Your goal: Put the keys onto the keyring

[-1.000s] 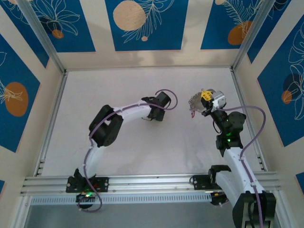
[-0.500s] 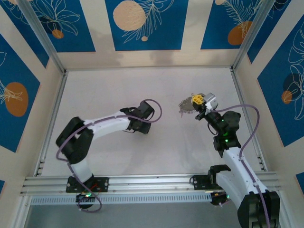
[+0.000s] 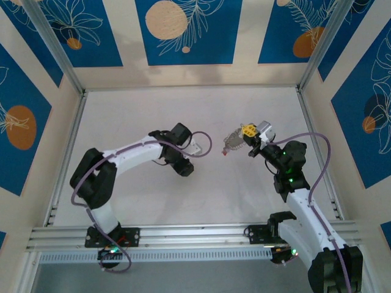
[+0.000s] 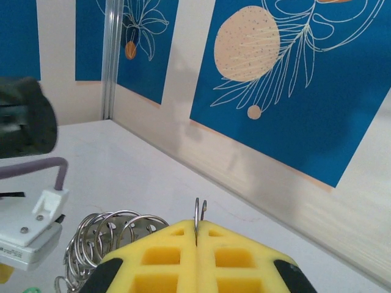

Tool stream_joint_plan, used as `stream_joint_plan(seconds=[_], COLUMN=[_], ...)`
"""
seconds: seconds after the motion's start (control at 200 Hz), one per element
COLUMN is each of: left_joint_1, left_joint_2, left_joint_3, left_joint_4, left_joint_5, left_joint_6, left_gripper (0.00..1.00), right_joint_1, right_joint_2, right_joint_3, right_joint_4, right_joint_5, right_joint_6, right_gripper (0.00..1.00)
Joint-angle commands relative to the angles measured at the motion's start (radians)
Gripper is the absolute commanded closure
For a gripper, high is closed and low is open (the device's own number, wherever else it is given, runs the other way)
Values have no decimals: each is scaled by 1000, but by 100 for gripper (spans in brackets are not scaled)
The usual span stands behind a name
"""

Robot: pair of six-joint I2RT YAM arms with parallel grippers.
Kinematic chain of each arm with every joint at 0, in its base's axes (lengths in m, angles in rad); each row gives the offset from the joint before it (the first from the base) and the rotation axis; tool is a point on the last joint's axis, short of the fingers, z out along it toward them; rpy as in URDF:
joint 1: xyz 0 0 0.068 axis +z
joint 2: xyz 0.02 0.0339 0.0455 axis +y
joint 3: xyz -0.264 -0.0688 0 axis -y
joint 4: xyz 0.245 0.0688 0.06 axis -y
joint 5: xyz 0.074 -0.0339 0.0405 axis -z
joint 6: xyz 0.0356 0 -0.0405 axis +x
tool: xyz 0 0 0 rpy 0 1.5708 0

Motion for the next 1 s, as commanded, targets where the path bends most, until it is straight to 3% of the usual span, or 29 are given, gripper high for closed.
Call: stream_joint_plan(seconds=[0.0, 0.07, 0.26, 0.425, 0.57, 0.995], left_joint_1=[76, 95, 115, 117, 119, 118], left_joint_2=[20, 31, 126, 132, 168, 201], left_joint_3=[77, 81, 122, 46, 48, 40], left_joint_4=[-122, -101, -154, -24, -28, 2], left_joint_5=[281, 339, 331, 271, 191, 152], left_joint_6=[358, 439, 690, 822, 939, 934], left_gripper=[49, 46, 47, 51, 52, 59], right_joint_1=[9, 9, 9, 8, 8, 6], right_joint_2=[-21, -26, -36, -50, -63, -74], right_joint_3=[44, 46, 49, 50, 49, 41], right_joint_4=[17, 12, -4, -23, -42, -41], right_joint_5=[-9, -4, 12, 28, 44, 61], right_joint_6=[-15, -19, -35, -47, -60, -76], right_gripper=[100, 100, 100, 100, 100, 100])
